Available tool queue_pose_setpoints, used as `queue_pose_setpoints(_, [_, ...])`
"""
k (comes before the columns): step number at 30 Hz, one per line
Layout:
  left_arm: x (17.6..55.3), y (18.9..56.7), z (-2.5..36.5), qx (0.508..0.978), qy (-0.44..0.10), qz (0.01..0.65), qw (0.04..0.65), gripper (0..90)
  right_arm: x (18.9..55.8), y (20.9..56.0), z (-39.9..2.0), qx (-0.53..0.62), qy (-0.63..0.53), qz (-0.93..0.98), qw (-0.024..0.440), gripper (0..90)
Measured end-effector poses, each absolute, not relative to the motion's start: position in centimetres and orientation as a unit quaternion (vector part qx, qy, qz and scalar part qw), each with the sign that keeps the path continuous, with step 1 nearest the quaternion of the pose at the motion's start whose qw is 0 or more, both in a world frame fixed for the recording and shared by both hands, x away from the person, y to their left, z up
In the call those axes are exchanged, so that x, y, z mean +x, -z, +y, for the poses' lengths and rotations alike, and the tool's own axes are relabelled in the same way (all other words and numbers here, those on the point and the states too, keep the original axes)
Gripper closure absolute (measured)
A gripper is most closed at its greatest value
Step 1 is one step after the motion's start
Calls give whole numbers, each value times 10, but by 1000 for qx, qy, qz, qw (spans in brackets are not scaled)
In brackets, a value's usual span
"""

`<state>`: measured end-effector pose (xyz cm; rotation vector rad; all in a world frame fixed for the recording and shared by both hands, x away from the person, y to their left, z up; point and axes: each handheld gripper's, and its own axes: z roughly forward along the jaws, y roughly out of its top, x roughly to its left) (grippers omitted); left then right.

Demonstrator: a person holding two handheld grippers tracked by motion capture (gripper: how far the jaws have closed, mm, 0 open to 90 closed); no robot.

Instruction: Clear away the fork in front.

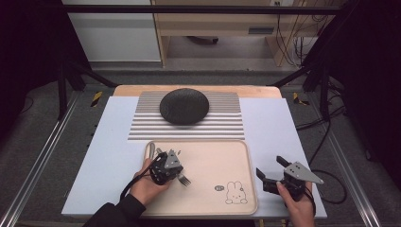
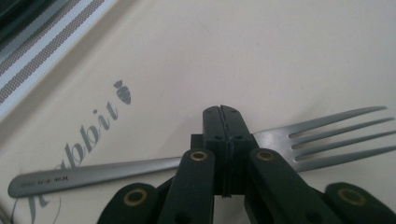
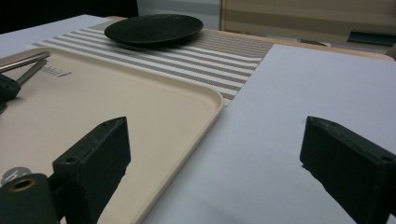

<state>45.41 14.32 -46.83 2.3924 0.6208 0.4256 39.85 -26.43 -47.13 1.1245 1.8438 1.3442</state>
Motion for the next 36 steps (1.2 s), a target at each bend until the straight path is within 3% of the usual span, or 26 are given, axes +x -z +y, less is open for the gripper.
queue_pose_setpoints(36, [439, 468, 206, 894, -164, 274, 314, 900, 399, 472, -264, 422, -504, 694, 294, 86])
